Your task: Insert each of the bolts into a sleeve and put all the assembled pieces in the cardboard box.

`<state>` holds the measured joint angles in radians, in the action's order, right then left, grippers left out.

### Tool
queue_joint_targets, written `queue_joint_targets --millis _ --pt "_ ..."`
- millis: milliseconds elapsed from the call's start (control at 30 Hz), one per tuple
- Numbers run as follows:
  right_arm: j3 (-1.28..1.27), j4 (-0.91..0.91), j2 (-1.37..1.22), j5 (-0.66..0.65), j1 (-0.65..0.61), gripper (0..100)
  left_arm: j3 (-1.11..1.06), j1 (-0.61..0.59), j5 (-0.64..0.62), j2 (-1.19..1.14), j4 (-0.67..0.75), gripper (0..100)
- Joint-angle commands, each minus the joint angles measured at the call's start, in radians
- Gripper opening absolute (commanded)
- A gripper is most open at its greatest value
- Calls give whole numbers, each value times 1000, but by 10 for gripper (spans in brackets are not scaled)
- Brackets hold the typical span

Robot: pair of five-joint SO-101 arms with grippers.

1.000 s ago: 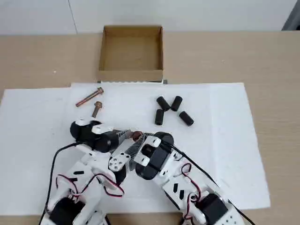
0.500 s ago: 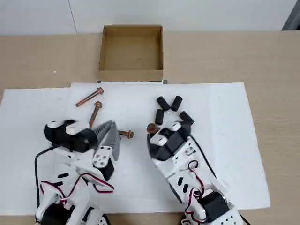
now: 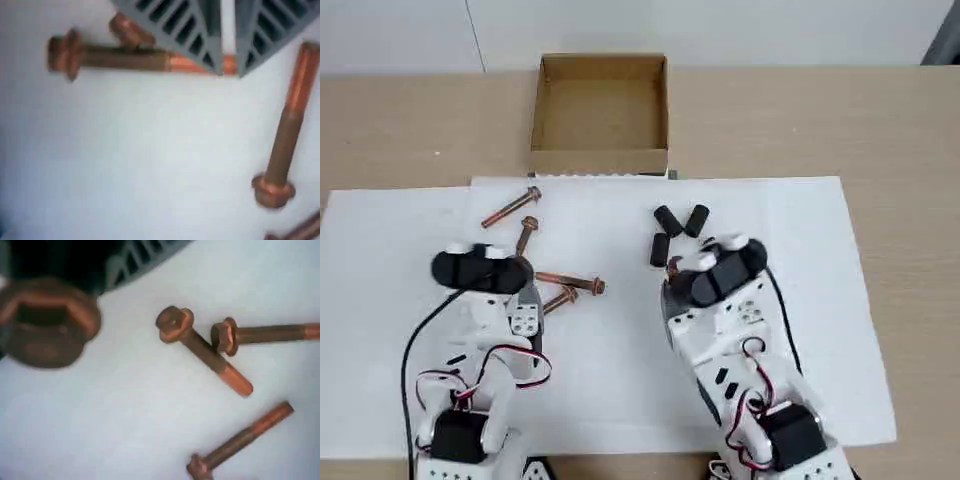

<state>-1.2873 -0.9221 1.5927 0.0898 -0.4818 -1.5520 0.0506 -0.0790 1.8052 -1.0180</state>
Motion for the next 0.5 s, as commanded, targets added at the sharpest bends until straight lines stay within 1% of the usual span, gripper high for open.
queue_joint_targets --millis 0,200,300,467 --pt "227 7 -240 61 2 4 -2 -3 32 12 3 5" --pt "535 7 -618 120 2 4 -13 0 32 12 -2 6" --pt "680 24 -779 112 4 4 -48 0 35 12 2 6" --pt "919 90 -1018 110 53 4 -64 -6 100 12 2 6"
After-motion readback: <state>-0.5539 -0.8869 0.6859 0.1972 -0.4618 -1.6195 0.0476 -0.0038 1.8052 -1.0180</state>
